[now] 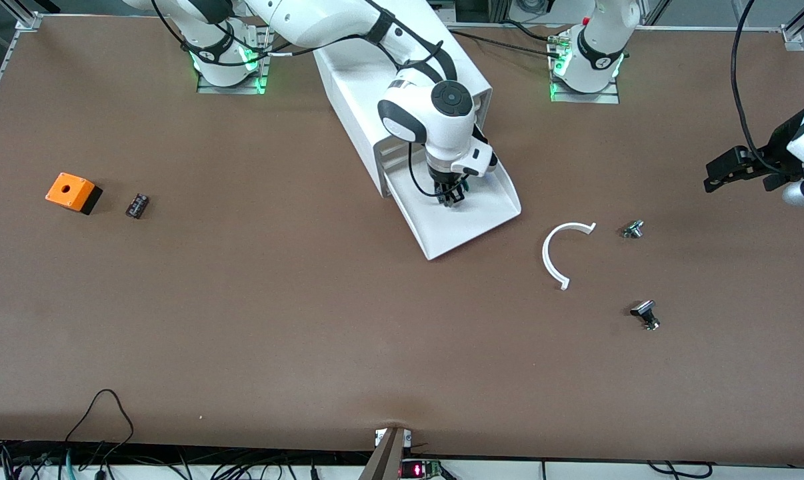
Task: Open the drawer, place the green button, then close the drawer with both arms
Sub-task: 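Lower the green button into the drawer and open the right gripper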
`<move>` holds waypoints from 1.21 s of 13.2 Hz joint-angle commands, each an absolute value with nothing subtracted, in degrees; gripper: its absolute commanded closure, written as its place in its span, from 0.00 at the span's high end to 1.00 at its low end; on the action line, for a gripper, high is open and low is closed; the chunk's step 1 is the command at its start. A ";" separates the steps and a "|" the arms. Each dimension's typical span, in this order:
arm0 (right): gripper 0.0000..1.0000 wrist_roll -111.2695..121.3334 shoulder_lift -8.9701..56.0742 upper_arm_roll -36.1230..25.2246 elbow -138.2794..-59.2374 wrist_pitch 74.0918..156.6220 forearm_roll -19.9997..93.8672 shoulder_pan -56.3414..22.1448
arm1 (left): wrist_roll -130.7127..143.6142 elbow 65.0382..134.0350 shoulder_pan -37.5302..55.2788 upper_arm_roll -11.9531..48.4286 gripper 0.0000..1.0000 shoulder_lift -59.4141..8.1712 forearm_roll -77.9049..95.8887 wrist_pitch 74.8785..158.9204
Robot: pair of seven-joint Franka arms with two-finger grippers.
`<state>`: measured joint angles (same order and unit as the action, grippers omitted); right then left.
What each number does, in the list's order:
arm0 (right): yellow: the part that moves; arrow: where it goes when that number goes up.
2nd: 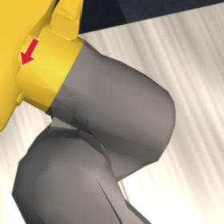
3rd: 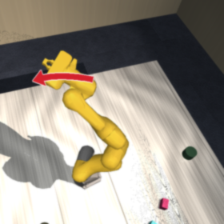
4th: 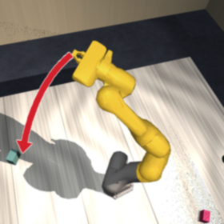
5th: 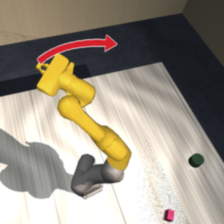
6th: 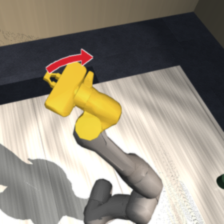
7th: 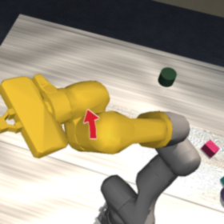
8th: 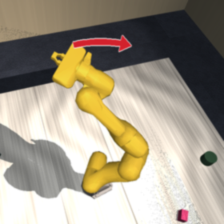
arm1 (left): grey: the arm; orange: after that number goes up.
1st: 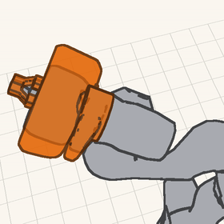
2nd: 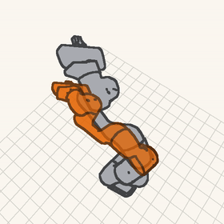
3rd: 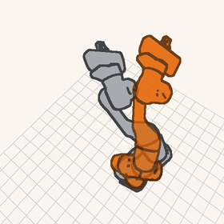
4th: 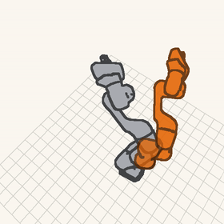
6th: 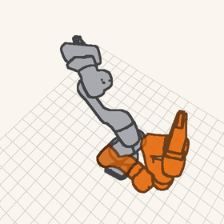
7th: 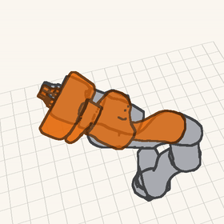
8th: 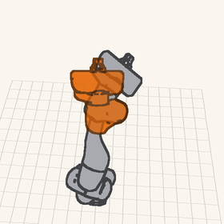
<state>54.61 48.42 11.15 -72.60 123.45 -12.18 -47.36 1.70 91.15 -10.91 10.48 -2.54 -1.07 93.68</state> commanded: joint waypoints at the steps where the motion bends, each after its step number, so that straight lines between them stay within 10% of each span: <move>1: 1.00 51.07 47.30 10.63 -72.25 123.14 -13.71 -48.16 | 1.93 89.03 -10.81 10.72 1.00 -3.34 -1.67 92.29; 16: 1.00 0.51 37.35 2.03 -66.27 121.12 -10.55 -42.72 | 1.58 89.03 -11.34 10.55 1.00 -3.34 0.88 92.11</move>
